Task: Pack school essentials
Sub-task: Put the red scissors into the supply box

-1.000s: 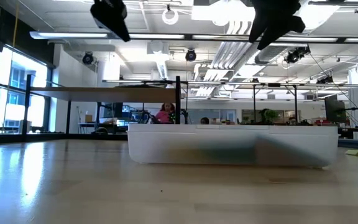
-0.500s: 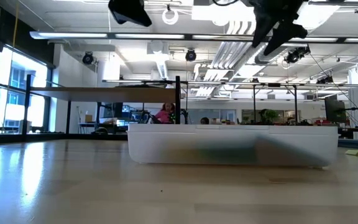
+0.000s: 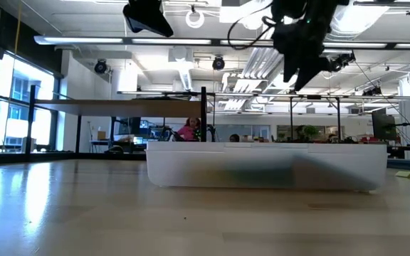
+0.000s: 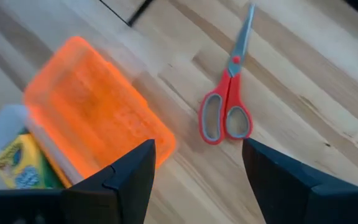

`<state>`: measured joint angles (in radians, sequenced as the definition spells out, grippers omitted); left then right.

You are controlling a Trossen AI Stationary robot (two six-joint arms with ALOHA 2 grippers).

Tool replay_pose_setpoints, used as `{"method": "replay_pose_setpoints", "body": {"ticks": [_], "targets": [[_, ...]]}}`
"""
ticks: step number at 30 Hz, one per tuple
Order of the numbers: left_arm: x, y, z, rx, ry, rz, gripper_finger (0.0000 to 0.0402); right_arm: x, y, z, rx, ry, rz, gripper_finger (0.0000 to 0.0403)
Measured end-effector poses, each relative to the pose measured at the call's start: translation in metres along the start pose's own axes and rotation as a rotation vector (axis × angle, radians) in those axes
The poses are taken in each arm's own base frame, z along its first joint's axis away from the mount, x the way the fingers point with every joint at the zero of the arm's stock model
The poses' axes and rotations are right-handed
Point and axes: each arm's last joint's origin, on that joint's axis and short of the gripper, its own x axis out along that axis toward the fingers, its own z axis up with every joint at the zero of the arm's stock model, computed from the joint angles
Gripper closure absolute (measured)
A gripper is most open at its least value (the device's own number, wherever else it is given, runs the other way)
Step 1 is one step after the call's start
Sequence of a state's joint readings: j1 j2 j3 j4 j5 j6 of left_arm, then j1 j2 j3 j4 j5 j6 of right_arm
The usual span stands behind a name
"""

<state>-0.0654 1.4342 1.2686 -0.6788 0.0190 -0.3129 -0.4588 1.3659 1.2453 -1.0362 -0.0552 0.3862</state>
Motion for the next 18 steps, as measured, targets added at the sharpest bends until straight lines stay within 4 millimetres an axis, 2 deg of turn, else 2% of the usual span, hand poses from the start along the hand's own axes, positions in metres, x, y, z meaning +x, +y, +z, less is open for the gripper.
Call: {"method": "replay_pose_setpoints", "body": {"ticks": [8, 15, 18], "targets": [[0.0, 0.0, 0.0, -0.036, -0.002, 0.007, 0.0007, 0.035, -0.014, 0.011, 0.013, 0.153, -0.018, 0.0172], [0.0, 0.0, 0.0, -0.057, -0.001, 0.008, 0.0007, 0.038, -0.022, 0.007, -0.058, 0.23, -0.061, 0.0172], [0.0, 0.0, 0.0, -0.083, -0.001, 0.008, 0.0007, 0.042, -0.026, -0.005, -0.076, 0.255, -0.073, 0.0172]]}}
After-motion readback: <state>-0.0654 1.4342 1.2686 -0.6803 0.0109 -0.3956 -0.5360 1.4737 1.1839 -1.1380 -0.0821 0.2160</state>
